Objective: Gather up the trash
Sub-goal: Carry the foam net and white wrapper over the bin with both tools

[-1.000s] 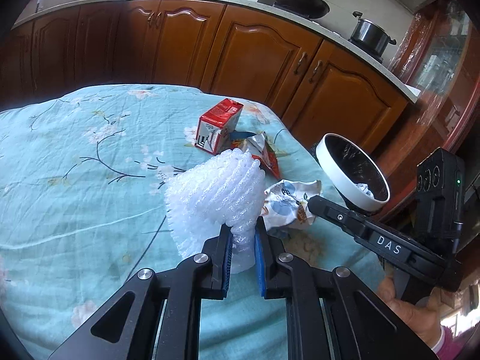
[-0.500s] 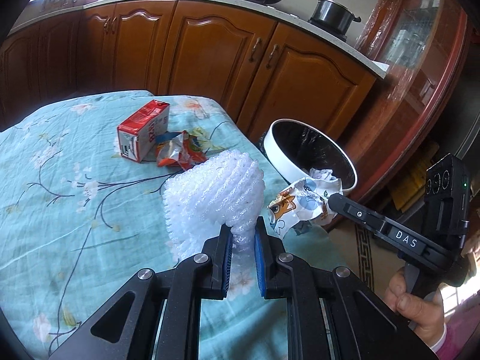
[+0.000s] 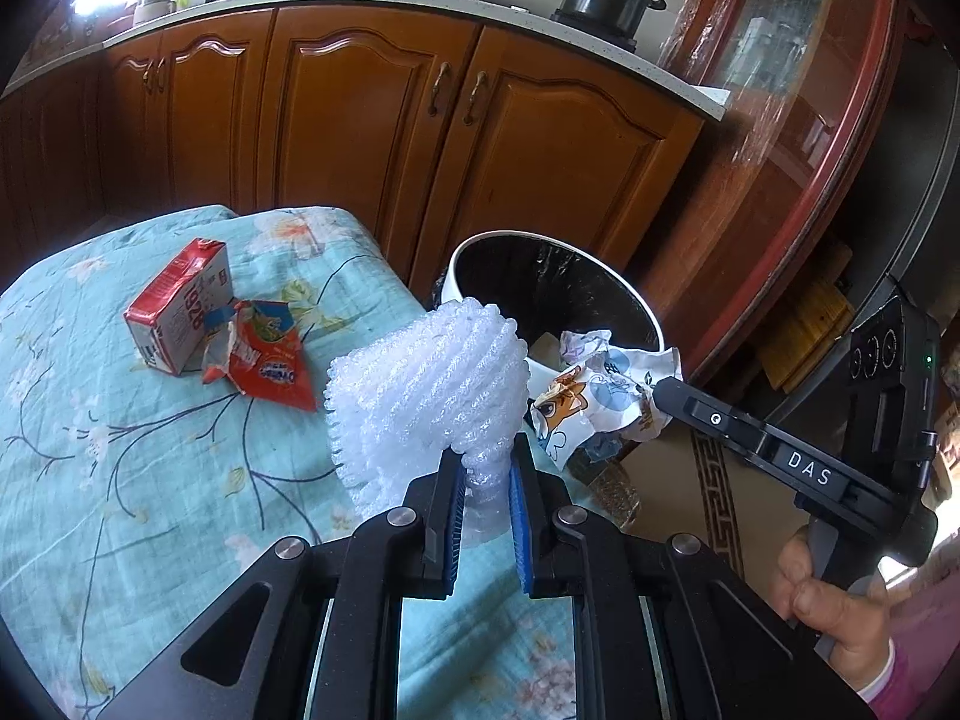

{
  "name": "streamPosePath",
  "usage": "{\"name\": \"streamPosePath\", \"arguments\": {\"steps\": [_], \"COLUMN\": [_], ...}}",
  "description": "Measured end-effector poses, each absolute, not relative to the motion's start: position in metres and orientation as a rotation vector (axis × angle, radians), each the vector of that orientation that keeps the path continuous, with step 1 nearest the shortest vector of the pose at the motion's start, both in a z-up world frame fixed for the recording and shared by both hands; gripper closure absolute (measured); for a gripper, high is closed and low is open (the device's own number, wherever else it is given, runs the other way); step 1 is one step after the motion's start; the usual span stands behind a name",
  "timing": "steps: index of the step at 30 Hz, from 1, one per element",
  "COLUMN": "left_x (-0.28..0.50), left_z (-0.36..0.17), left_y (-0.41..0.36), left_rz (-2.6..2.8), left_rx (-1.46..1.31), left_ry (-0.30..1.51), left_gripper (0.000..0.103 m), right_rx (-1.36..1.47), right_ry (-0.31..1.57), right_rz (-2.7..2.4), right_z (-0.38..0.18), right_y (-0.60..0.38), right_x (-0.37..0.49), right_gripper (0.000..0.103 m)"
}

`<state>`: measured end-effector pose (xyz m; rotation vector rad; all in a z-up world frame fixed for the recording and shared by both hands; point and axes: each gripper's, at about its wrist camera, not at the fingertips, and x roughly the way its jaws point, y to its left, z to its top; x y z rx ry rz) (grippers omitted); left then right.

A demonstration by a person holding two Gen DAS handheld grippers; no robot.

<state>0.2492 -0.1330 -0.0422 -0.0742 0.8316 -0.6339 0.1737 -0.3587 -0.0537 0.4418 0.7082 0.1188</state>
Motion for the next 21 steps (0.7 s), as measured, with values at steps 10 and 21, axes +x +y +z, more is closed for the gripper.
{"name": "streamPosePath", "arguments": {"steps": [10,21], "left_x": [0.271,0.297], "left_z": [-0.039,-0.043], "left_y": [-0.172,-0.206], "left_rz": [-0.7,-0.734], "left_rx": [-0.038,0.009], "left_ry": [0.831,0.837], "left_gripper": [0.09,0.09], "right_rx": [0.445,0.438], "right_ry": [0.684,0.656], "right_rz": [0.078,0.027], "right_z": [-0.048,-0.039], "right_y": [-0.38,-0.407], "right_x": [0.175,0.186], "right_gripper": [0.102,0.102]}}
